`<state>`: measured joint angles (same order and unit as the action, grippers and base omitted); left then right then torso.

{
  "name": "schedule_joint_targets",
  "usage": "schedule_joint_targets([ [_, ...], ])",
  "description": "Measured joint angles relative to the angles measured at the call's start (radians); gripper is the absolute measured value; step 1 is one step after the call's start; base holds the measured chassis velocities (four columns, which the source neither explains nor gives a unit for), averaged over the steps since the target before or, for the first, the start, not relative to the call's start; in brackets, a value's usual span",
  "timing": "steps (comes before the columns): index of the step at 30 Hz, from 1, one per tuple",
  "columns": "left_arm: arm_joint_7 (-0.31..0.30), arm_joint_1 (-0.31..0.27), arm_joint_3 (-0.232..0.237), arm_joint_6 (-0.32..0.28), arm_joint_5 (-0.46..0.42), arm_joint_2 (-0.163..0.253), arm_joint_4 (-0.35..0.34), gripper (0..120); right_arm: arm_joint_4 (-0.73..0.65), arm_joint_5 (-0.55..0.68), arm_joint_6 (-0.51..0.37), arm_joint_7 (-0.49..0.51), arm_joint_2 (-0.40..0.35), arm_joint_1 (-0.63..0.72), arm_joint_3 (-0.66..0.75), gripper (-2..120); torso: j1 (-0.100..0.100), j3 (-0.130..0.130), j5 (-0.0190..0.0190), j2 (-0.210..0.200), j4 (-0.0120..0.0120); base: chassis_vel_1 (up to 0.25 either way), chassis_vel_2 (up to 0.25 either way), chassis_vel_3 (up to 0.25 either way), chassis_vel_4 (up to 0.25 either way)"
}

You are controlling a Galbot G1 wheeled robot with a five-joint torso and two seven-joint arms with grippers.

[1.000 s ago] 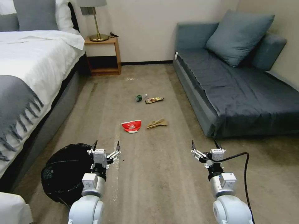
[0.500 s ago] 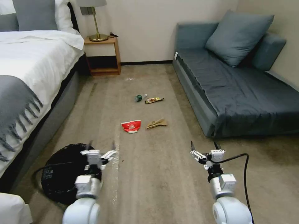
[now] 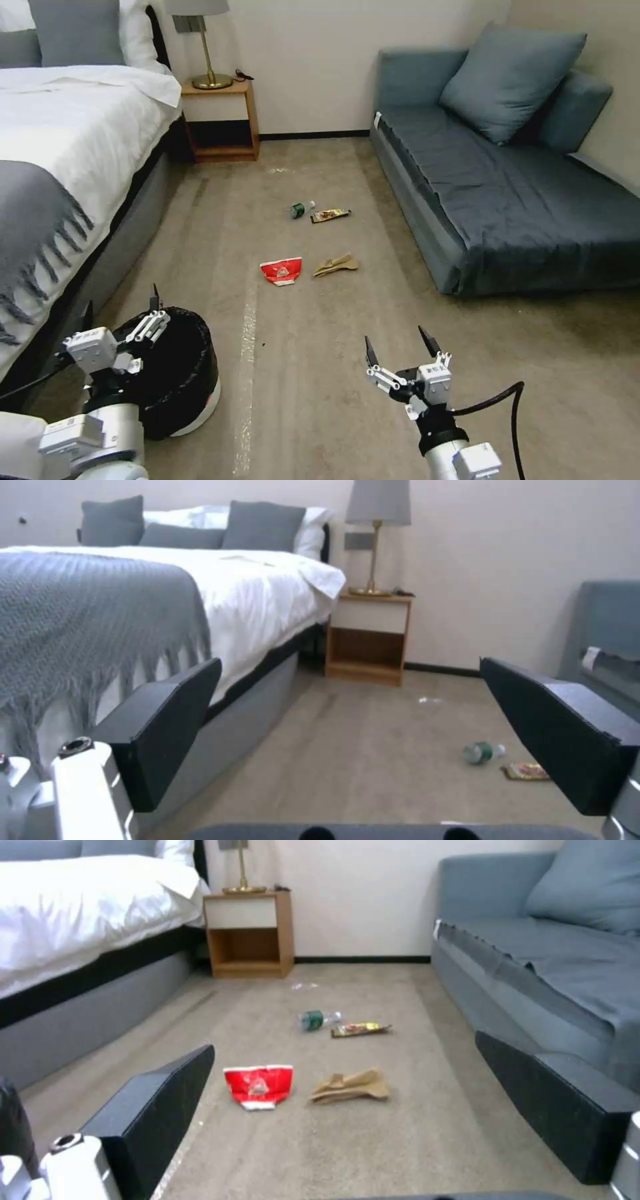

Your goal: Pick up the trash bin, then pick up the garbage on the floor and place it into the trash bin.

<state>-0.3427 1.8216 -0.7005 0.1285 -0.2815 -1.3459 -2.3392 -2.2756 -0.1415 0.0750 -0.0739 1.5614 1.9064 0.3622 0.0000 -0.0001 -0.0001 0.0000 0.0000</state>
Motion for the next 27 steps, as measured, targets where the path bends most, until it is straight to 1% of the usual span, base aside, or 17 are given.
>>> schedule_joint_targets([
  [5, -0.005, -0.01, 0.0, -0.006, 0.001, 0.004, 0.027, 96, 0.028, 0.008, 0.001, 0.009, -0.005, -0.018, 0.005, 100, 0.0, 0.0, 0.0, 0.0, 0.0, 0.0, 0.0, 0.0, 0.0],
  [7, -0.017, -0.019, -0.002, -0.023, -0.007, 0.017, 0.051, 96, 0.046, 0.018, 0.006, 0.015, -0.008, -0.031, 0.006, 100, 0.0, 0.0, 0.0, 0.0, 0.0, 0.0, 0.0, 0.0, 0.0],
  [9, -0.029, -0.024, -0.007, -0.046, -0.034, 0.035, 0.069, 96, 0.055, 0.026, 0.011, 0.016, -0.01, -0.037, 0.007, 100, 0.0, 0.0, 0.0, 0.0, 0.0, 0.0, 0.0, 0.0, 0.0],
  [10, -0.029, -0.024, -0.007, -0.046, -0.034, 0.035, 0.069, 96, 0.055, 0.026, 0.011, 0.016, -0.01, -0.037, 0.007, 100, 0.0, 0.0, 0.0, 0.0, 0.0, 0.0, 0.0, 0.0, 0.0],
  [12, -0.06, -0.024, -0.013, -0.101, -0.084, 0.061, 0.084, 96, 0.068, 0.038, 0.016, 0.015, -0.016, -0.047, 0.012, 100, 0.0, 0.0, 0.0, 0.0, 0.0, 0.0, 0.0, 0.0, 0.0],
  [13, -0.086, -0.024, -0.019, -0.158, -0.115, 0.076, 0.09, 96, 0.077, 0.045, 0.017, 0.013, -0.018, -0.054, 0.014, 100, 0.0, 0.0, -0.0001, 0.0, 0.0, 0.0, 0.0, 0.0, 0.0],
  [14, -0.097, -0.024, -0.023, -0.189, -0.129, 0.083, 0.094, 98, 0.083, 0.049, 0.017, 0.013, -0.02, -0.058, 0.014, 100, 0.0, 0.0, 0.0, 0.0, 0.0, 0.0, 0.0, 0.0, 0.0],
  [15, -0.097, -0.024, -0.023, -0.189, -0.129, 0.083, 0.094, 98, 0.083, 0.049, 0.017, 0.013, -0.02, -0.058, 0.014, 100, 0.0, 0.0, 0.0, 0.0, 0.0, 0.0, 0.0, 0.0, 0.0],
  [17, -0.113, -0.024, -0.035, -0.245, -0.169, 0.096, 0.103, 100, 0.099, 0.056, 0.017, 0.012, -0.023, -0.069, 0.015, 100, 0.0, 0.0, 0.0, 0.0, 0.0, 0.0, 0.0, 0.0, 0.0],
  [18, -0.123, -0.026, -0.058, -0.302, -0.224, 0.106, 0.104, 100, 0.109, 0.063, 0.017, 0.012, -0.026, -0.078, 0.015, 100, 0.0, 0.0, -0.0001, 0.0, 0.0, 0.0, 0.0, 0.0, 0.0],
  [19, -0.127, -0.026, -0.071, -0.329, -0.251, 0.111, 0.102, 100, 0.113, 0.065, 0.017, 0.012, -0.027, -0.083, 0.016, 100, 0.0, 0.0, 0.0, 0.0, 0.0, 0.0, 0.0, 0.0, 0.0],
  [20, -0.127, -0.026, -0.071, -0.329, -0.251, 0.111, 0.102, 100, 0.113, 0.065, 0.017, 0.012, -0.027, -0.083, 0.016, 100, 0.0, 0.0, 0.0, 0.0, 0.0, 0.0, 0.0, 0.0, 0.0],
  [21, -0.134, -0.027, -0.095, -0.375, -0.296, 0.118, 0.1, 100, 0.121, 0.071, 0.015, 0.012, -0.029, -0.092, 0.017, 100, 0.0, 0.0, 0.0001, 0.0, 0.0, 0.0, 0.0, 0.0, 0.0],
  [23, -0.146, -0.033, -0.127, -0.42, -0.329, 0.128, 0.117, 100, 0.134, 0.082, 0.011, 0.012, -0.034, -0.106, 0.019, 100, 0.0, 0.0, 0.0002, 0.0, 0.0, 0.0, 0.0, 0.0, 0.0],
  [25, -0.152, -0.039, -0.152, -0.447, -0.346, 0.132, 0.145, 100, 0.147, 0.091, 0.007, 0.012, -0.04, -0.121, 0.024, 100, 0.0, 0.0, 0.0, 0.0, 0.0, 0.0, 0.0, 0.0, 0.0],
  [26, -0.152, -0.039, -0.152, -0.447, -0.346, 0.132, 0.145, 100, 0.147, 0.091, 0.007, 0.012, -0.04, -0.121, 0.024, 100, 0.0, 0.0, 0.0, 0.0, 0.0, 0.0, 0.0, 0.0, 0.0],
  [27, -0.153, -0.041, -0.161, -0.46, -0.351, 0.132, 0.154, 100, 0.153, 0.093, 0.006, 0.012, -0.042, -0.126, 0.025, 100, 0.0, 0.0, 0.0001, 0.0, 0.0001, 0.0, 0.0, 0.0, 0.0],
])
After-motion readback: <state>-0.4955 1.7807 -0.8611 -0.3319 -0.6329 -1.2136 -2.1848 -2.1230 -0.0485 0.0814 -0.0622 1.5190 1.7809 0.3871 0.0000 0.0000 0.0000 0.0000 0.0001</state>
